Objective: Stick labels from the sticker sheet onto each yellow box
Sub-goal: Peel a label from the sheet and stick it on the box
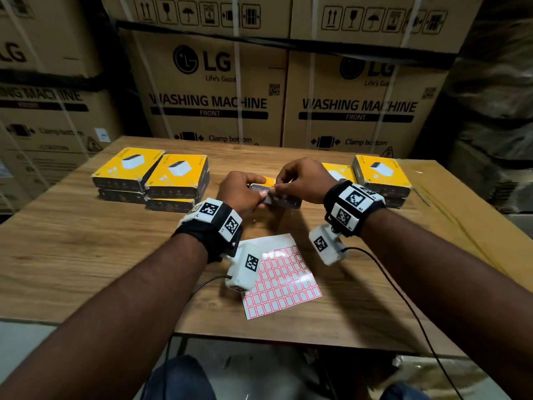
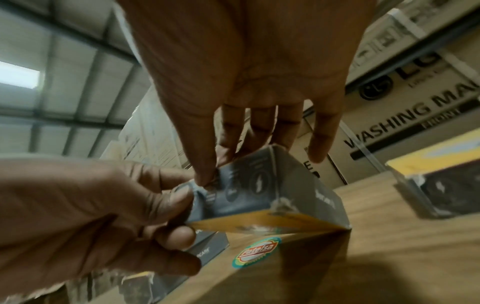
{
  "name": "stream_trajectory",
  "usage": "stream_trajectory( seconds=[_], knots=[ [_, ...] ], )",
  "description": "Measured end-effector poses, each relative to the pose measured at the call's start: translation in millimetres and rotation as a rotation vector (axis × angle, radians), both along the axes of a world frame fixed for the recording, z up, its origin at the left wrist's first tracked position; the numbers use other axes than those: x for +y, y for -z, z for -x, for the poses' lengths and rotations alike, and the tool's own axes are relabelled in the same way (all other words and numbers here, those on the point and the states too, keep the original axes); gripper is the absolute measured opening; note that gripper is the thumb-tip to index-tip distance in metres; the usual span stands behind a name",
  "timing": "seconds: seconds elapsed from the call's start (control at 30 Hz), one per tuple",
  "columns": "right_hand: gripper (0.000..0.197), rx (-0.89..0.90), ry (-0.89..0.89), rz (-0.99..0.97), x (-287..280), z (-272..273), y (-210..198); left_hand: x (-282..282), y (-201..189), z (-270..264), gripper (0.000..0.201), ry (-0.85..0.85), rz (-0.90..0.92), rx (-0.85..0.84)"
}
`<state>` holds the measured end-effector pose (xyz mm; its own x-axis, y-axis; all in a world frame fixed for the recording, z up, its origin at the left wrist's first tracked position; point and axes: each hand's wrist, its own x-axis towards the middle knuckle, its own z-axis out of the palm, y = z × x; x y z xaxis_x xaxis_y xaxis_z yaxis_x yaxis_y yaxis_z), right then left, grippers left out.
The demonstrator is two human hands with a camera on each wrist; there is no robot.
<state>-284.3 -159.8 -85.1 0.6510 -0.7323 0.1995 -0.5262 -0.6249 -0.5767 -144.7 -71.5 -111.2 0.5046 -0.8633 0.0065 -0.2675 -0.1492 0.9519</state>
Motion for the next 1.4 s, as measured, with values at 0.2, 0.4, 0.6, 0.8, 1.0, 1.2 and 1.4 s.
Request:
stream_trajectory(
  seconds=[0.2, 0.4, 0.6, 0.8, 1.0, 1.2, 1.4],
  knots=[
    [0.021, 0.068, -0.067, -0.055, -1.5, 1.6, -0.8, 0.7, 0.6, -1.5, 0.033, -0.001, 0.002, -0.016],
    [0.027, 0.008, -0.034, -0.093, -11.9, 7.7, 7.2, 1.4, 1.9, -1.4, 0.032, -0.005, 0.008, -0.008],
    [0.066, 0.041, 0.134, -0.392, -20.2, 6.7, 9.1, 0.8, 5.4, -2.7, 0.034, 0.005, 0.007, -0.019],
    [0.057, 0.117, 0.159, -0.687, -17.7, -3.1, 3.0, 2.7, 10.6, -4.4, 0.036, 0.016, -0.007, -0.006],
    [0.048, 0.127, 0.136, -0.713, -9.7, -4.3, 3.7, 3.5, 9.5, -5.8, 0.034, 0.026, -0.007, -0.026],
    [0.031, -0.040, 0.164, -1.060, -4.6, -5.4, 9.2, 6.6, 9.5, -3.3, 0.039, 0.063, -0.022, -0.065],
    [0.022, -0.082, 0.241, -1.174, -3.1, -7.2, 12.5, 10.9, 9.7, -1.3, 0.029, 0.093, -0.019, -0.033]
  ],
)
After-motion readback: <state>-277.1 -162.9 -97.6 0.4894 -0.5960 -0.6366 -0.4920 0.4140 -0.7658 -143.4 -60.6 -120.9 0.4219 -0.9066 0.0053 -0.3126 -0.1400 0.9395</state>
